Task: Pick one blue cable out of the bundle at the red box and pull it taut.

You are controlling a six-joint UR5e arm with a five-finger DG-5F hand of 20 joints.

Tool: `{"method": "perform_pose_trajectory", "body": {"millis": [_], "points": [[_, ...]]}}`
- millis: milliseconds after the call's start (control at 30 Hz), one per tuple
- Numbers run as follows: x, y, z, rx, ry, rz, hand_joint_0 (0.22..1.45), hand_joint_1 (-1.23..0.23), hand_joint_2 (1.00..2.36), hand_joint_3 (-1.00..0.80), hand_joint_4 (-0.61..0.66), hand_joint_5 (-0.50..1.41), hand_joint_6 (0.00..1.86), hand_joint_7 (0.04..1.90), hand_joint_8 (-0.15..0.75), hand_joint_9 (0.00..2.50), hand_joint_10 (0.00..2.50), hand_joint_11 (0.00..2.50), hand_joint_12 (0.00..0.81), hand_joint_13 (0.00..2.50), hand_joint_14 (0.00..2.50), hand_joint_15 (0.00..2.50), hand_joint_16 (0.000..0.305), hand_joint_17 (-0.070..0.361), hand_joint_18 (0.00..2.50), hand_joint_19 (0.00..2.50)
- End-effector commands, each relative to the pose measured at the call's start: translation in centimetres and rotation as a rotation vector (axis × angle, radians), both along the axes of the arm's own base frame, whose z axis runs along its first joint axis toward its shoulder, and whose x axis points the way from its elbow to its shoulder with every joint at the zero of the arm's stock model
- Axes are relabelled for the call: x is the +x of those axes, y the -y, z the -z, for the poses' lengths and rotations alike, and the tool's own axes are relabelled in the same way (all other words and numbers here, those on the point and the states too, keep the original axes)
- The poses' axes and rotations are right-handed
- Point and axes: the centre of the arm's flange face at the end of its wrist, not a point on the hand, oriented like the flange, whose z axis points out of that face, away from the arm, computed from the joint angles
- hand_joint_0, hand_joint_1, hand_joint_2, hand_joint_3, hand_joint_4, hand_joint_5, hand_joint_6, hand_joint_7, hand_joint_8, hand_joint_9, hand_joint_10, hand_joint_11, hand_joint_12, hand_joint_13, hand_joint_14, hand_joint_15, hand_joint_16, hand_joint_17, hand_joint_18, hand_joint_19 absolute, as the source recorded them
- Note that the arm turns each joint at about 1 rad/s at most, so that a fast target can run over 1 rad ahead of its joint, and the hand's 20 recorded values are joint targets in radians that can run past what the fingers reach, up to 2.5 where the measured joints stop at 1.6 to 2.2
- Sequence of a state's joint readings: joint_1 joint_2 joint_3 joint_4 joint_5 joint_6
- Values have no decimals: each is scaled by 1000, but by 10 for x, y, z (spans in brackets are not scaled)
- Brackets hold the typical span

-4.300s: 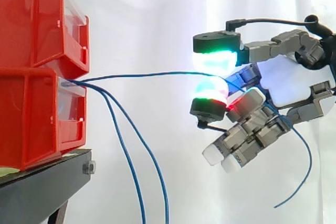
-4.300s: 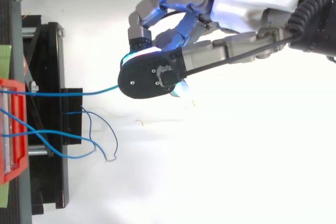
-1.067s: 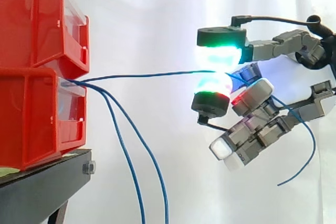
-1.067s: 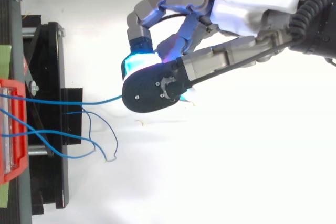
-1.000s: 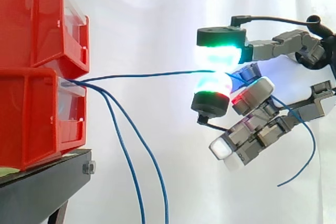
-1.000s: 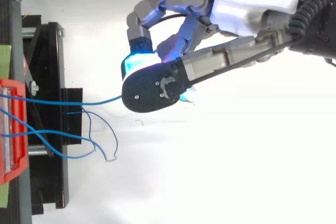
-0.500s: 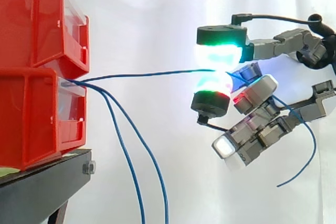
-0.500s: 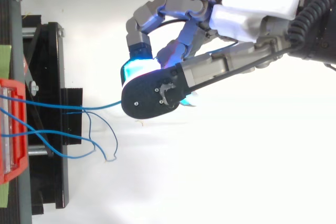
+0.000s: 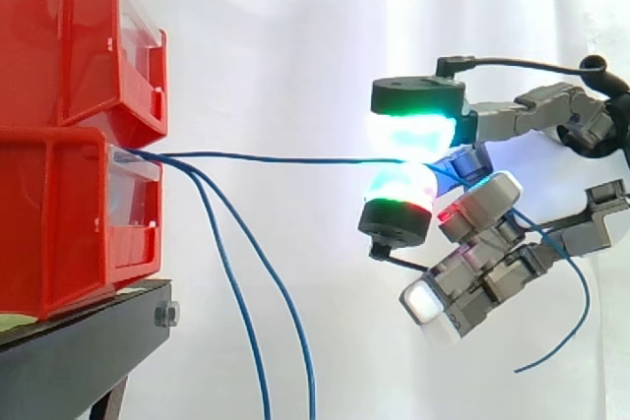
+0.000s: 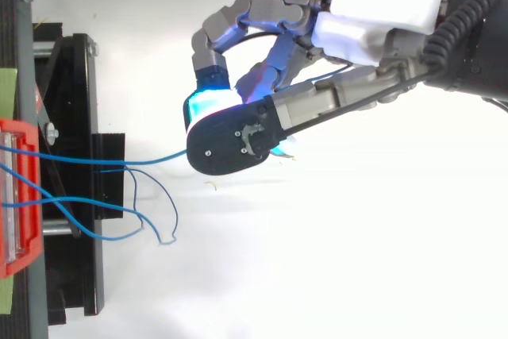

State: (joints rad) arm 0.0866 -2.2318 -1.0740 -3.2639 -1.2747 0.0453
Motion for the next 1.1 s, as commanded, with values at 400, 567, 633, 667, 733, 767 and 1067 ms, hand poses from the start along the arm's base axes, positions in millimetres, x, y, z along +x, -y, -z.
{"method": "perform_pose_trajectory", "body": {"millis": [400, 567, 633, 667, 733, 767, 1067], "points": [[-13, -2, 40, -6, -45, -6, 757, -814, 1020, -207, -24, -160, 962, 1267, 309, 1256, 11, 1481, 361, 802, 21, 521, 50, 112, 574, 413], [-5, -2, 36, 0, 17, -6, 755, -798, 1016, -297, 3, -169, 964, 1213, 315, 1215, 9, 1492, 362, 770, 19, 518, 50, 113, 571, 402], [-5, -3, 36, -1, 20, -7, 751, -795, 1014, -326, 7, -170, 965, 1187, 312, 1206, 8, 1487, 362, 759, 20, 508, 50, 112, 566, 397], [-5, -3, 36, -1, 20, -7, 750, -792, 1013, -342, 15, -171, 964, 1180, 314, 1201, 10, 1485, 359, 752, 19, 501, 50, 113, 565, 395], [-5, -2, 36, -1, 22, -6, 742, -791, 1011, -358, 23, -172, 965, 1159, 314, 1201, 9, 1484, 361, 752, 19, 508, 50, 113, 566, 398], [-5, -3, 36, -1, 20, -7, 737, -790, 1010, -376, 32, -172, 965, 1148, 318, 1200, 9, 1481, 361, 750, 20, 506, 50, 113, 569, 396], [-5, -3, 36, -1, 22, -8, 666, -733, 1000, -500, 117, -163, 954, 1079, 316, 1188, 9, 1481, 363, 731, 20, 502, 50, 113, 560, 408]]}}
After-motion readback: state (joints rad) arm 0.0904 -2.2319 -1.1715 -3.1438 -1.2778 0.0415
